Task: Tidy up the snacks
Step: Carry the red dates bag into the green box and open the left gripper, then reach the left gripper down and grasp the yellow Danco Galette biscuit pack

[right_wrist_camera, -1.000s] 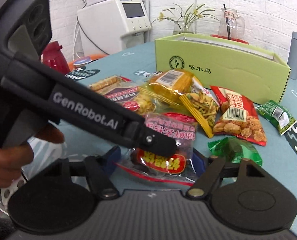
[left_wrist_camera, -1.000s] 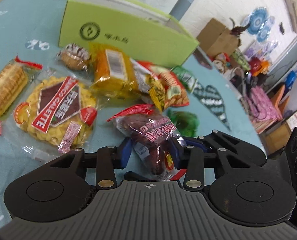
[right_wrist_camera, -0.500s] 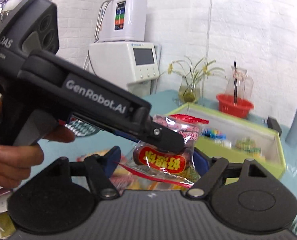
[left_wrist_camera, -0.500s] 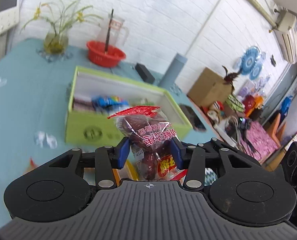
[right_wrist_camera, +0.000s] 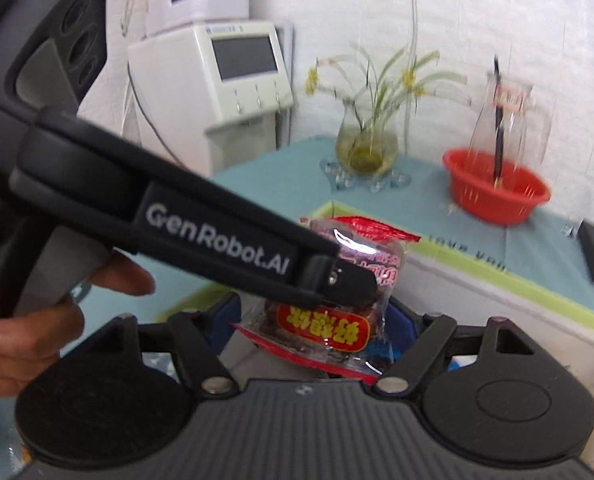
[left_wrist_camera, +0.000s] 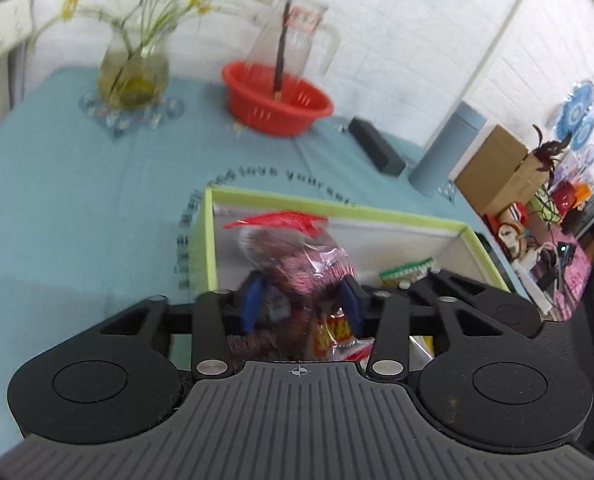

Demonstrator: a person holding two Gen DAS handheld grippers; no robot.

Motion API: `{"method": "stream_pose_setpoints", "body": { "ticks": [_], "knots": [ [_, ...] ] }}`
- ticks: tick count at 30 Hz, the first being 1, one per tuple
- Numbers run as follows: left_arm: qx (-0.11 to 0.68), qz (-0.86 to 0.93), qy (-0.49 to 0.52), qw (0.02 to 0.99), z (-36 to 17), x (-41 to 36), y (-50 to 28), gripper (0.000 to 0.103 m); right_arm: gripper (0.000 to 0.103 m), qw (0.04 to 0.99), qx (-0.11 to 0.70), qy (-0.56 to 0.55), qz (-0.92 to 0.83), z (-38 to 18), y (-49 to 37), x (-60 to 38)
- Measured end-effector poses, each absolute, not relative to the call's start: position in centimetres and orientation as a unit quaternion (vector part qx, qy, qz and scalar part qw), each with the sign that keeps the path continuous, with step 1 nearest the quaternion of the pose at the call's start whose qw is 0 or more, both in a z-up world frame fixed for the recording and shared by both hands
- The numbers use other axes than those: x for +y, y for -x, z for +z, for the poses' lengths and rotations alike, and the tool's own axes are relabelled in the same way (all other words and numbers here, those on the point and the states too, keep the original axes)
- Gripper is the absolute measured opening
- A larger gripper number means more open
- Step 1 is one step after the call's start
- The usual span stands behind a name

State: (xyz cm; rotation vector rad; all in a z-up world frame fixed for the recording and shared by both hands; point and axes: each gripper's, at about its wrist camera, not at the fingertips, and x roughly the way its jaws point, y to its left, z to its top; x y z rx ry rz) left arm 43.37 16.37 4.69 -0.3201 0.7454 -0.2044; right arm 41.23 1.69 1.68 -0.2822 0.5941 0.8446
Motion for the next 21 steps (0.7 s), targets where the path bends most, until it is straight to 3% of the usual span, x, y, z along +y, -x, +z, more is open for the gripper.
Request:
{"method": "stream_pose_setpoints", "body": {
  "ticks": [1, 3, 9, 15, 21],
  "knots": [
    [0.359, -0.097, 0.141, 0.917, 4.7, 16.0, -43.4, 0.021, 0.087, 0.858, 0.291, 0.125, 0.404, 1.2, -41.8, 1.6],
    [0.355, -0.112, 0.135, 0.918, 4.8, 15.6, -43.4, 0.045, 0.090, 0.849, 0.308, 0.098, 0.418, 0.9, -42.8, 1.2],
    [0.293, -0.108, 0.135, 0.940, 7.9, 15.3, -39.7, 0.064, 0.094, 0.867, 0.267, 0.086, 0.413, 2.9, -39.8, -0.9],
    [0.253, -0.118, 0.173, 0.944, 10.1, 15.6, -33.1, 0.072, 0.093, 0.884, 0.231, 0.068, 0.401, 3.9, -32.7, -6.1],
    [0.264, -0.085, 0.208, 0.938, 7.7, 17.0, -26.3, 0.074, 0.093, 0.884, 0.257, 0.070, 0.383, 1.6, -25.3, -8.7]
  ]
}}
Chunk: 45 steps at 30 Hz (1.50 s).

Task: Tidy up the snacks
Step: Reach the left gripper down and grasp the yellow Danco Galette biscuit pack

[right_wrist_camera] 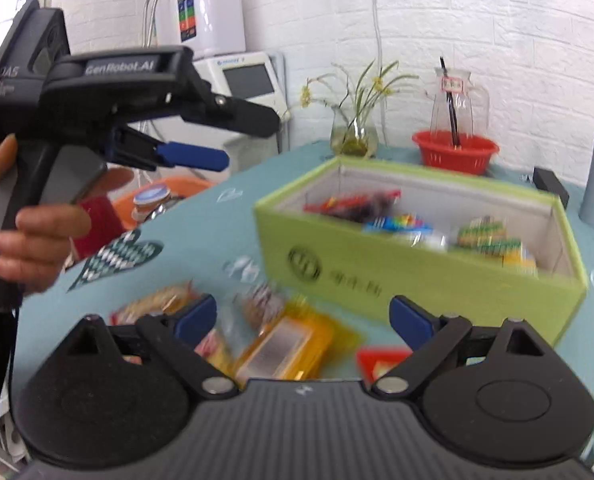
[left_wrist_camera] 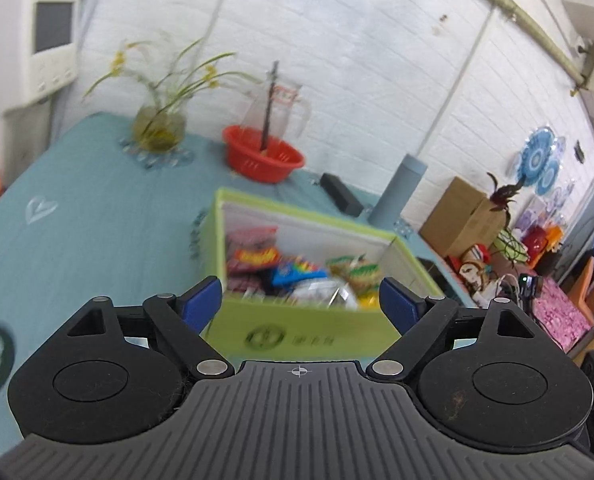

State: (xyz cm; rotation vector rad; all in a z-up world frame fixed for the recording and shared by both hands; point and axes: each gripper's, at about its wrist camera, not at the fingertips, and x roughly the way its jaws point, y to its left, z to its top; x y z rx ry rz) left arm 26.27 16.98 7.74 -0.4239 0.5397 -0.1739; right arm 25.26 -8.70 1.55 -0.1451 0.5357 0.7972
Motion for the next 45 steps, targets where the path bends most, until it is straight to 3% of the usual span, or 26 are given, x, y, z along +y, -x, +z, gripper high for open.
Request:
{"method": "stream_pose_setpoints", "body": {
  "ticks": [2, 6, 9, 14, 23, 26, 31, 42, 45],
  "knots": [
    [0.277, -0.065, 0.233, 0.930, 6.1, 18.1, -24.1, 0.073, 0.093, 0.878, 0.264, 0.073, 0.392, 0.8, -23.2, -8.6],
    [0.307, -0.036, 0.312, 0.898, 2.5, 20.6, -20.3, 0.061, 0.093, 0.849, 0.290, 0.042, 0.440, -0.5, -20.2, -7.2],
    [0.326, -0.013, 0.351, 0.877, 0.8, 22.2, -18.0, 0.060, 0.093, 0.832, 0.298, 0.055, 0.465, -1.2, -18.9, -4.9],
    [0.335, 0.009, 0.346, 0.876, 0.2, 23.2, -15.5, 0.060, 0.093, 0.826, 0.270, 0.078, 0.488, -0.8, -19.4, -1.9],
    [0.338, -0.030, 0.369, 0.865, -0.7, 23.6, -15.8, 0.062, 0.094, 0.824, 0.315, 0.069, 0.465, -2.4, -22.8, 0.4],
    [0.356, -0.059, 0.382, 0.851, -1.5, 23.2, -16.8, 0.054, 0.094, 0.813, 0.317, 0.083, 0.480, -2.6, -21.9, 0.0],
    [0.378, -0.095, 0.372, 0.842, -2.2, 20.7, -16.9, 0.048, 0.094, 0.815, 0.309, 0.103, 0.479, -2.8, -20.4, -1.0],
    [0.418, -0.153, 0.298, 0.844, -0.1, 15.7, -15.8, 0.054, 0.093, 0.851, 0.305, 0.049, 0.424, -1.5, -16.1, -9.3],
    [0.396, -0.123, 0.253, 0.874, 1.4, 16.2, -15.6, 0.064, 0.093, 0.859, 0.313, 0.022, 0.405, -1.5, -14.8, -11.2]
  ]
}}
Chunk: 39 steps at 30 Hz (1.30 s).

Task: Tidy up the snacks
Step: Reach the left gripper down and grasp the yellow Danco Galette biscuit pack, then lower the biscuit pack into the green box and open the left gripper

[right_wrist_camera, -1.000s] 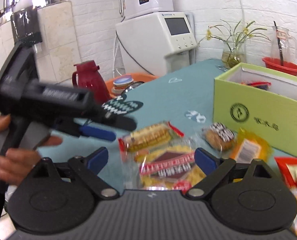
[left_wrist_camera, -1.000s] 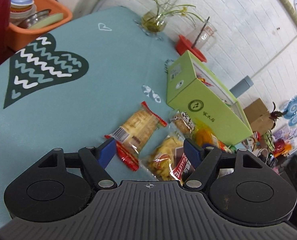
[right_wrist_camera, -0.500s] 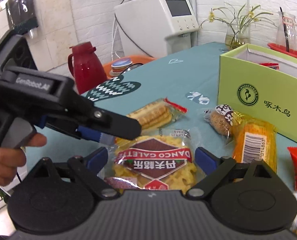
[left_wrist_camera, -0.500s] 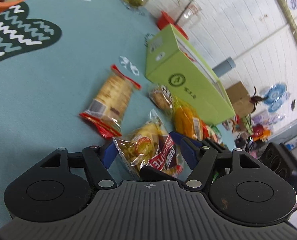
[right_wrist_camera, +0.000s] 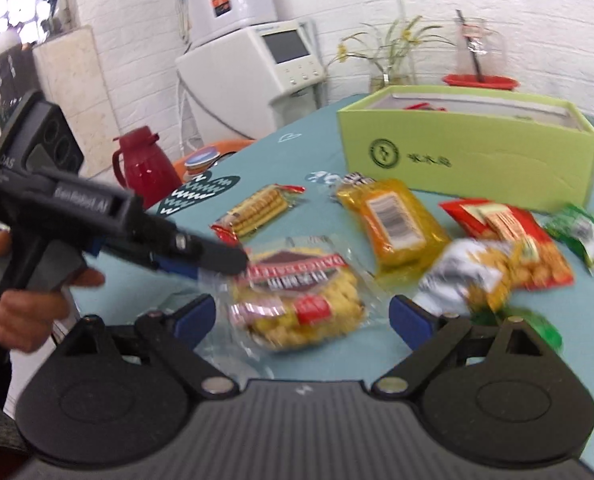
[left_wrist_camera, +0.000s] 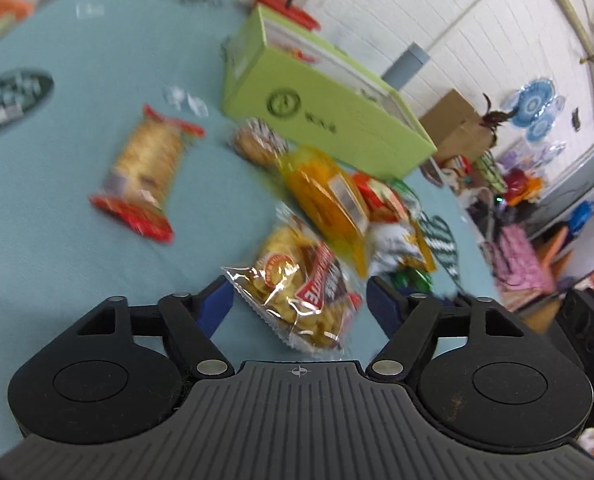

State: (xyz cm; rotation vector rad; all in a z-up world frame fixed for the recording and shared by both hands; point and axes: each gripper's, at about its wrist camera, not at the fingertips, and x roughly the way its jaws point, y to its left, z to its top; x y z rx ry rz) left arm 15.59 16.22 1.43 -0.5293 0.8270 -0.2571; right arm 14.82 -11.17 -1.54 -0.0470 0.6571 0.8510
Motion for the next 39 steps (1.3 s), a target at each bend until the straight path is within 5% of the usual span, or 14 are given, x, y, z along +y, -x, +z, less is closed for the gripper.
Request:
{"method": "stream_pose_setpoints", "body": {
  "ticks": [8, 25, 32, 39],
  "knots": [
    [0.400, -0.122, 0.151, 0.896, 1.7, 14.5, -19.3, 0.067, 0.094, 0.836, 0.348, 0.005, 0.425, -3.8, -15.0, -9.0],
    [0.428, -0.167, 0.186, 0.869, -1.0, 14.1, -18.3, 0.071, 0.094, 0.854, 0.320, 0.040, 0.407, -4.2, -15.0, -8.2],
    [0.430, -0.143, 0.167, 0.875, -0.5, 12.7, -16.7, 0.035, 0.093, 0.864, 0.286, 0.097, 0.402, -4.8, -13.7, -6.5],
    [0.386, -0.122, 0.205, 0.891, 3.5, 14.2, -16.7, 0.032, 0.089, 0.870, 0.248, 0.078, 0.419, -1.5, -14.0, -6.7]
  ]
}}
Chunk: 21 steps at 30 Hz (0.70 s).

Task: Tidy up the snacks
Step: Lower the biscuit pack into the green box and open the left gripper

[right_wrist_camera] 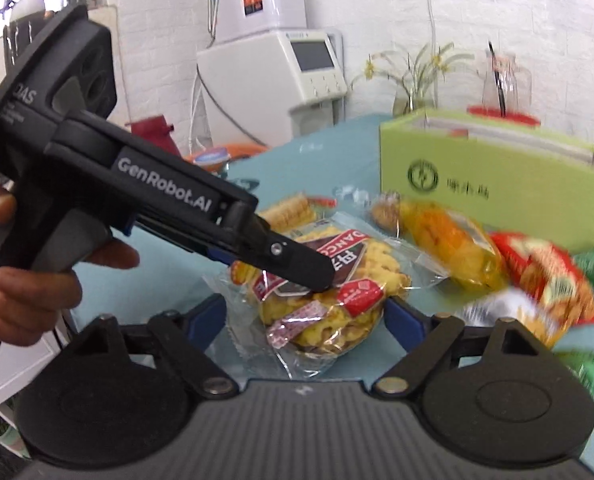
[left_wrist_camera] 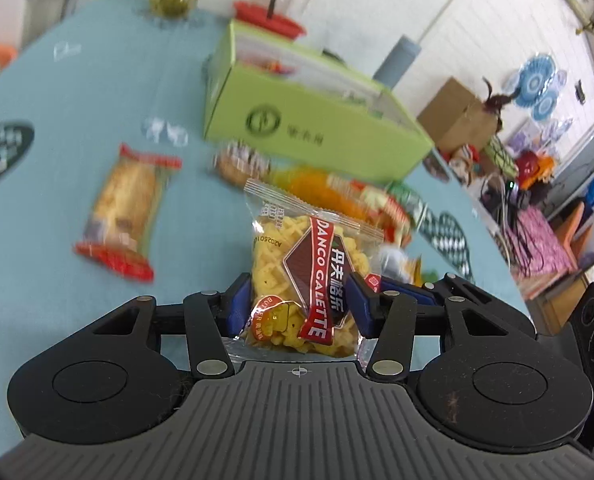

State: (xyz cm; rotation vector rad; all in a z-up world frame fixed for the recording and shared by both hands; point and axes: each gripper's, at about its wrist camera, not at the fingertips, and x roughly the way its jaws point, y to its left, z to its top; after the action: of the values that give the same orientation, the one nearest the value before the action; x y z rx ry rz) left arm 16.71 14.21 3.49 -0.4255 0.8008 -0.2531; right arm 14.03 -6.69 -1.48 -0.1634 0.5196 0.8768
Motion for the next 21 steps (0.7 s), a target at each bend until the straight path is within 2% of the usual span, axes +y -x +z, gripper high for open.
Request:
{"method": "stream_pose_setpoints", "body": {
  "ticks": [5, 12, 16, 21],
  "knots": [
    [0.353, -0.127, 0.205, 0.904, 7.1, 14.2, -21.0, 0.037, 0.094, 0.889, 0.188, 0.091, 0.408, 1.7, -16.8, -5.7],
    [0.353, -0.150, 0.216, 0.898, 9.3, 14.3, -32.7, 0.038, 0.092, 0.904, 0.144, 0.127, 0.381, 5.7, -26.6, -4.6],
    [0.372, -0.149, 0.208, 0.892, 8.4, 13.7, -39.7, 0.038, 0.092, 0.903, 0.169, 0.144, 0.369, 7.0, -34.0, -3.9],
    [0.428, -0.124, 0.188, 0.875, 4.0, 13.0, -44.8, 0.038, 0.091, 0.883, 0.256, 0.141, 0.368, 4.7, -41.6, -3.0]
  ]
}}
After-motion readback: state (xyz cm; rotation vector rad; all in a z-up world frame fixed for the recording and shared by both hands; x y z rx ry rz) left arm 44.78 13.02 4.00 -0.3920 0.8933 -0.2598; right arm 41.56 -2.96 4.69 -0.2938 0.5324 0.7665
